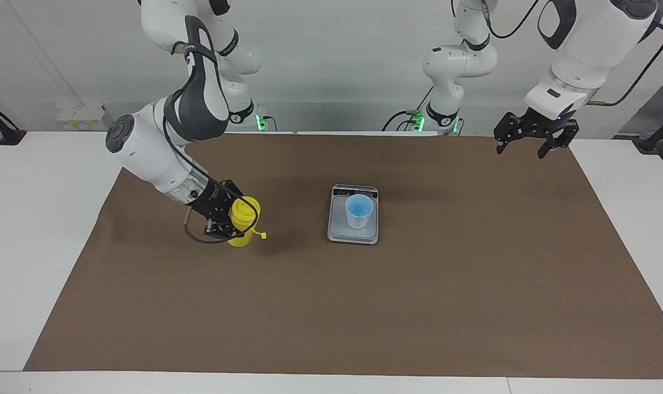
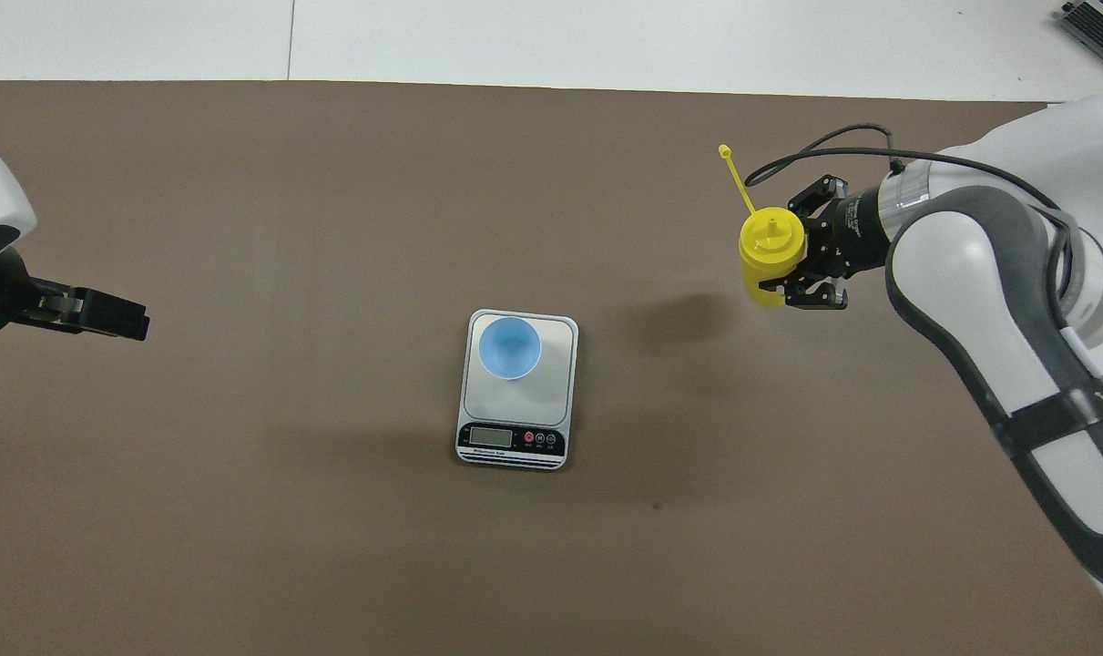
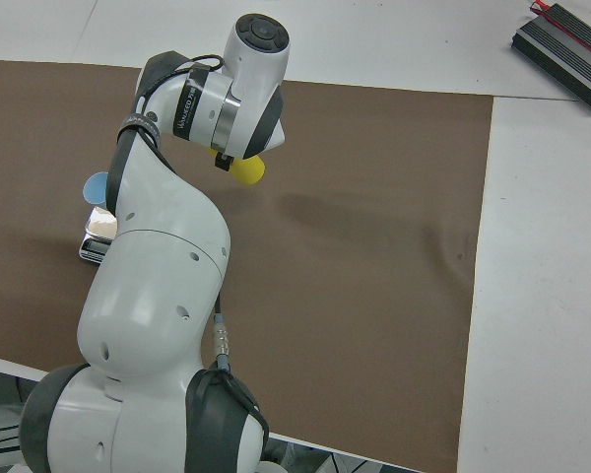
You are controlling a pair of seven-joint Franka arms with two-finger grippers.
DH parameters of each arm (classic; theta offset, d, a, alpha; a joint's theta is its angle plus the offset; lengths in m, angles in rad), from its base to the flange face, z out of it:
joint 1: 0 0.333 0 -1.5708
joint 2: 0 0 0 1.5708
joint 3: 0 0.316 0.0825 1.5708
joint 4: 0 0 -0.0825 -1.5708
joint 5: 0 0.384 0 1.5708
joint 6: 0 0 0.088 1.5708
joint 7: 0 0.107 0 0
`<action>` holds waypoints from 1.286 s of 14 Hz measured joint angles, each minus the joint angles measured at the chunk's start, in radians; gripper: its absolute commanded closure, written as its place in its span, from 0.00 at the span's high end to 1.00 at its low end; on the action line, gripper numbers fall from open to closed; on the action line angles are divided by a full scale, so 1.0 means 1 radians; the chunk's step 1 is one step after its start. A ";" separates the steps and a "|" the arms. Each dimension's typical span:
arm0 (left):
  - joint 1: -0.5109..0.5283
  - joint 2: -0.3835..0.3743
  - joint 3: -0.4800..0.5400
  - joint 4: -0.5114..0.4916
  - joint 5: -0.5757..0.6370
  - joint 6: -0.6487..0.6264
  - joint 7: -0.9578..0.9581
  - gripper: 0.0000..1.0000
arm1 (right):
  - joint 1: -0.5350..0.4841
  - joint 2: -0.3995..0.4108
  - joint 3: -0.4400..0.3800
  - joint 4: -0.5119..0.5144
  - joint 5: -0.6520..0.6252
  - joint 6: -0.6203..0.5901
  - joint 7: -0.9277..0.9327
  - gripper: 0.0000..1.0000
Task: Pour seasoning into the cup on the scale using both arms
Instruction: 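Lower the bottle onto the table and open the right gripper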
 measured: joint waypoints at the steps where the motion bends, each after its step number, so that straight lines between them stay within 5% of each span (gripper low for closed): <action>1: 0.000 0.000 0.000 0.000 0.000 0.000 0.000 1.00 | -0.015 -0.005 0.000 -0.011 0.029 0.000 -0.026 0.00; 8: 0.000 0.000 0.000 0.000 0.000 0.000 0.000 1.00 | -0.146 -0.030 -0.001 -0.126 0.227 -0.005 -0.219 0.00; 18: 0.000 0.000 0.000 0.000 0.000 0.000 0.000 1.00 | -0.255 -0.035 -0.002 -0.246 0.238 -0.004 -0.485 0.00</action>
